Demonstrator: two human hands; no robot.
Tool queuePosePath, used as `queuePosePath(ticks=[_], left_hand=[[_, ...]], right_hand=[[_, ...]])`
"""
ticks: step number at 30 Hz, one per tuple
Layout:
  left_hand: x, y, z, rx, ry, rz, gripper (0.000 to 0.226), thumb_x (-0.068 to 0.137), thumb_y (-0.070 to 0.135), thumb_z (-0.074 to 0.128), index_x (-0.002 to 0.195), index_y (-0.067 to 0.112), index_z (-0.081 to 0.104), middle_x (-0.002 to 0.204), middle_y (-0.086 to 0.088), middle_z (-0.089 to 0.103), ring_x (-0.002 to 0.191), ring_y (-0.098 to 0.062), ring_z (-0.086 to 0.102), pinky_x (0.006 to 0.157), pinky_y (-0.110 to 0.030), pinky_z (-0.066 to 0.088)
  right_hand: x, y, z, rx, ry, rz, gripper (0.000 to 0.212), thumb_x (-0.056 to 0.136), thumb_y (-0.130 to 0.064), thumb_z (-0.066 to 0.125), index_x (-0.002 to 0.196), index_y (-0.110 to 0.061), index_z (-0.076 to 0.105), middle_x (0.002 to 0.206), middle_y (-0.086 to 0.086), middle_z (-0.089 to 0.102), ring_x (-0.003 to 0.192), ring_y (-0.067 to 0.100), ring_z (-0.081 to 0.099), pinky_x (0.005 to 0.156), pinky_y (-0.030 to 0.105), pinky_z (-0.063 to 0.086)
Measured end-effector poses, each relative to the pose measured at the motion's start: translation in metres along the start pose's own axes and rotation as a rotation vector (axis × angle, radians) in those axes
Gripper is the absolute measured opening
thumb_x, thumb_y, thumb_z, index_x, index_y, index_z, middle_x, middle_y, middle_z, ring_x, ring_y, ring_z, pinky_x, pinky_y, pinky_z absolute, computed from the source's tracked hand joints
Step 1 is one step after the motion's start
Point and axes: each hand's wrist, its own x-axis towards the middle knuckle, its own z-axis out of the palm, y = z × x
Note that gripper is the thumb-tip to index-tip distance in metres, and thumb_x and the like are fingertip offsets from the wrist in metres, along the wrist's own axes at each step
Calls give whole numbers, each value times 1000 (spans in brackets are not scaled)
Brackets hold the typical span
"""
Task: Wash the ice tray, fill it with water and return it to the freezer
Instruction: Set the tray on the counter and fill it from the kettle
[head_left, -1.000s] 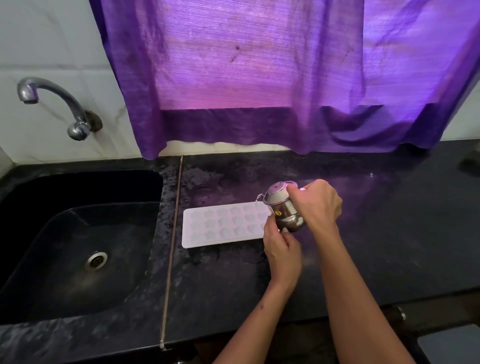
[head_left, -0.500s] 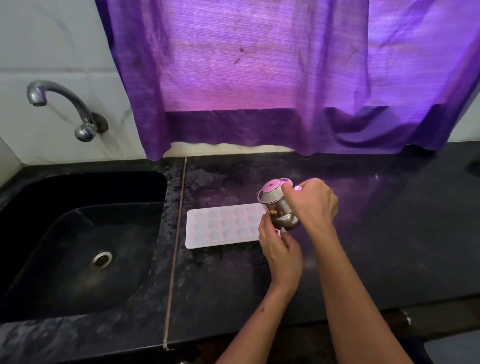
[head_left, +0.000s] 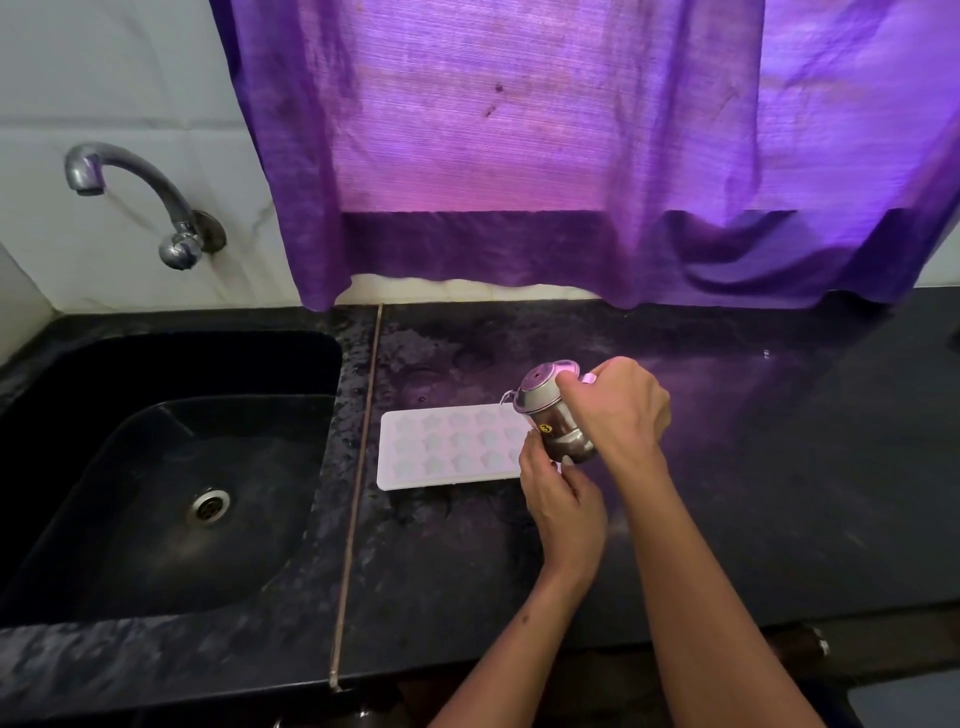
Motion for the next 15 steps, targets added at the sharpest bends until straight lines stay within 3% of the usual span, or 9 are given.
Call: queuePosePath(ticks=[15], left_hand=[[2,-2,-1,-6,-22,-11,52,87,5,40,139,7,42,134,-4,48,121,-17,48,104,-36,40]], right_hand=[[1,-2,2,2,-5,19,35,90,-42,54,76,-10,63,66,1,53,68,21,52,58,27,33]])
